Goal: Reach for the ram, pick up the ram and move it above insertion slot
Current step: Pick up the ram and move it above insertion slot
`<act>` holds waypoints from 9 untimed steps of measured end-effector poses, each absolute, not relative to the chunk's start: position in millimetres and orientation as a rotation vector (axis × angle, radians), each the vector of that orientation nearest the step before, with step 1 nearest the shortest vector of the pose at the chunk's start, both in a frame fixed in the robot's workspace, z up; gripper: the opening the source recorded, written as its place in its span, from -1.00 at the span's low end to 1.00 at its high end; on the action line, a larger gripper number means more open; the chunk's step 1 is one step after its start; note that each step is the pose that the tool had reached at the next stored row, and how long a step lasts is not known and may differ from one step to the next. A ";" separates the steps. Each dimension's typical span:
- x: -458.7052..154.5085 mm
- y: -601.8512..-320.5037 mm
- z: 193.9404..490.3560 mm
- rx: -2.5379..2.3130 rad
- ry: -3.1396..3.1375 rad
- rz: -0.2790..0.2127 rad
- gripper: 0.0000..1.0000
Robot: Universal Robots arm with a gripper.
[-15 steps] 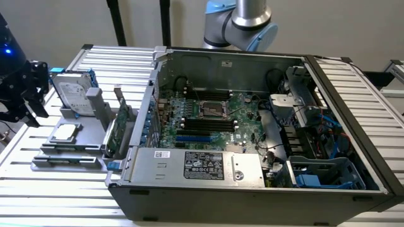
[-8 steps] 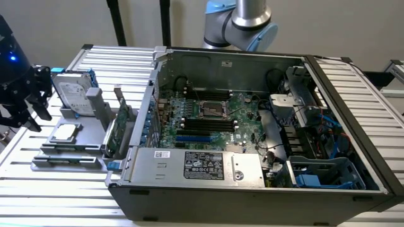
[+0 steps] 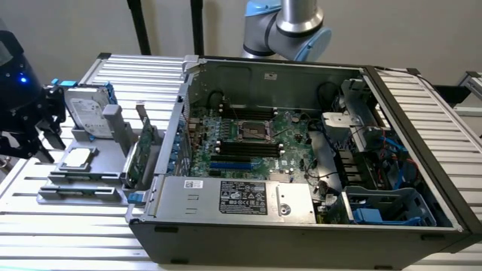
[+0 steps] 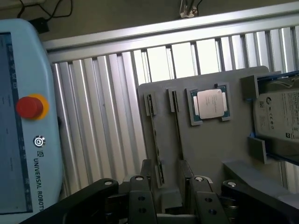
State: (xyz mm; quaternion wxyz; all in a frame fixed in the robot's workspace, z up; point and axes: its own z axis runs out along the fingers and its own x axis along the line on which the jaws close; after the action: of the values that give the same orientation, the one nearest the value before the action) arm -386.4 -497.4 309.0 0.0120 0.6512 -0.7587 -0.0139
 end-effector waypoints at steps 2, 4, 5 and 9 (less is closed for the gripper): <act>-386.3 -497.3 305.4 2.043 -2.354 -0.043 -0.27; -386.1 -497.4 301.6 2.056 -2.343 -0.043 -0.27; -385.9 -497.4 299.8 2.061 -2.338 -0.043 -0.27; -384.5 -497.4 292.6 2.075 -2.326 -0.042 -0.27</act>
State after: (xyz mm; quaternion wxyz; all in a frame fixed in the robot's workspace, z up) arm -384.5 -497.4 292.6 0.0123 0.6657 -0.7460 -0.0136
